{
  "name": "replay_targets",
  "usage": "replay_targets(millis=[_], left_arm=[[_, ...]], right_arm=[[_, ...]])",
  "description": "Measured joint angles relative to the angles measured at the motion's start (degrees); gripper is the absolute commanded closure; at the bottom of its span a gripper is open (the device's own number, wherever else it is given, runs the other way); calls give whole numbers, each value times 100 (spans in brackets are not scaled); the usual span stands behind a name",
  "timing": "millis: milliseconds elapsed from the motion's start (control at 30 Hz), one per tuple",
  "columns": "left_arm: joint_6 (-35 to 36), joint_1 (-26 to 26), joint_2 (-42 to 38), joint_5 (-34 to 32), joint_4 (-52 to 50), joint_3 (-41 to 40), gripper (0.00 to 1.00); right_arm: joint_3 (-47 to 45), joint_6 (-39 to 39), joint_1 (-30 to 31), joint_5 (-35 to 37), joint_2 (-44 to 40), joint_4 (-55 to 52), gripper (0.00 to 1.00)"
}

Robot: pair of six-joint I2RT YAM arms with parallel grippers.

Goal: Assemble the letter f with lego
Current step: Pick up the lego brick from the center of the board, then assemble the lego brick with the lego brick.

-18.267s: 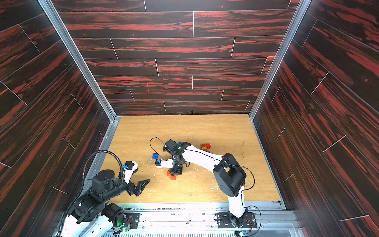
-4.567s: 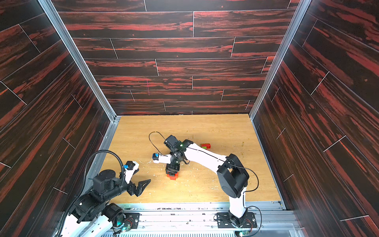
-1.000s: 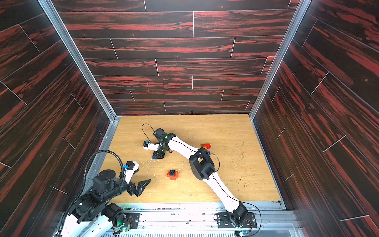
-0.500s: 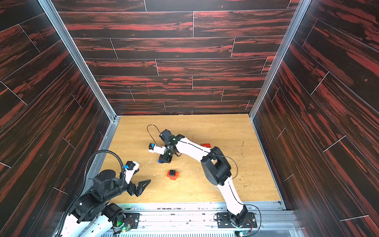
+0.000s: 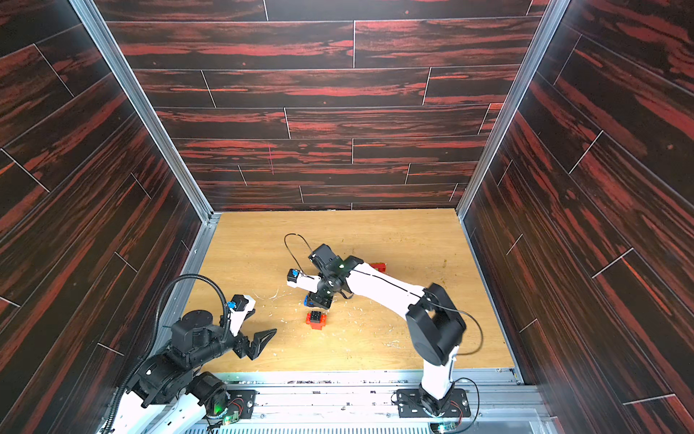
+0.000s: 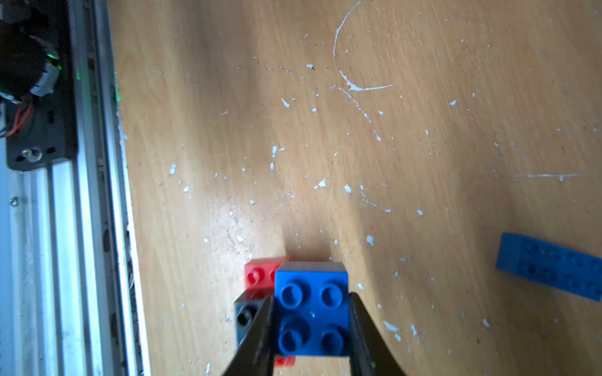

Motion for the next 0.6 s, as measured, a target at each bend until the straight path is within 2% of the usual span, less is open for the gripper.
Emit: replay_targets(millis=[233,600], left_arm=[[0,-7,2,0,0,0,0],[-20,-33,0,0,0,0,0]], right_arm=[[-601,168,157,210,-570,44,81],[-874,299,245,363,-691,168,81]])
